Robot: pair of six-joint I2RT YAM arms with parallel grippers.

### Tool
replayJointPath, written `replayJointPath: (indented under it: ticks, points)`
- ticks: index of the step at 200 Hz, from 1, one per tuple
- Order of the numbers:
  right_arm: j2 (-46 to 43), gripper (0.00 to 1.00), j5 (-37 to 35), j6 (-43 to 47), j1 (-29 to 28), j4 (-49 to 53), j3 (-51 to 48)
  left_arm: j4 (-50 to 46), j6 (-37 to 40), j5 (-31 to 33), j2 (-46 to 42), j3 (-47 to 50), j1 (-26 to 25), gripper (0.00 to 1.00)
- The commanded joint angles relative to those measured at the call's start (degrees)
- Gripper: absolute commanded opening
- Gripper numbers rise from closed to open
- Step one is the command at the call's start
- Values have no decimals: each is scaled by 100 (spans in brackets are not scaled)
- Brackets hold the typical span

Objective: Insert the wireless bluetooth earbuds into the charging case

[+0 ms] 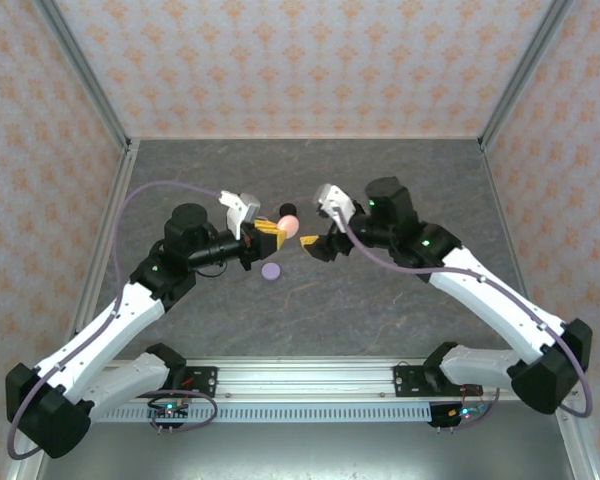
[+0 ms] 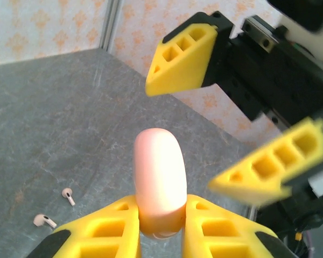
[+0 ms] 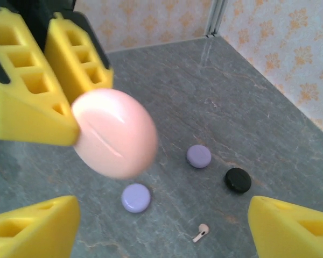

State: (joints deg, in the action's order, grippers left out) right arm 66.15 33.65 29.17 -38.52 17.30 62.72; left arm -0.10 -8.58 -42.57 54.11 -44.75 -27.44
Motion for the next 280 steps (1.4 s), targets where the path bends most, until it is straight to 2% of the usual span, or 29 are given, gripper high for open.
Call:
replayJointPath:
  ticks: [1,32,138,228,280]
  points:
    - [-339,81,867,-872,192,-837,-342,367,851,109,-295,140,-93,17]
    - [-368,80,949,-1440,227,-1382,-398,65,1236,90,-383,58,-140,10]
    - [396,78,852,-1598,231,-1374,82,54,1340,7,-111,-155,-287,8]
    - [849,78,676,-1651,239,-704,612,-32,1423,96,-94,-196,-322,8]
    - [402,78,801,-1945,377,-858,498,-113,1561,390,-137,-69,-323,5]
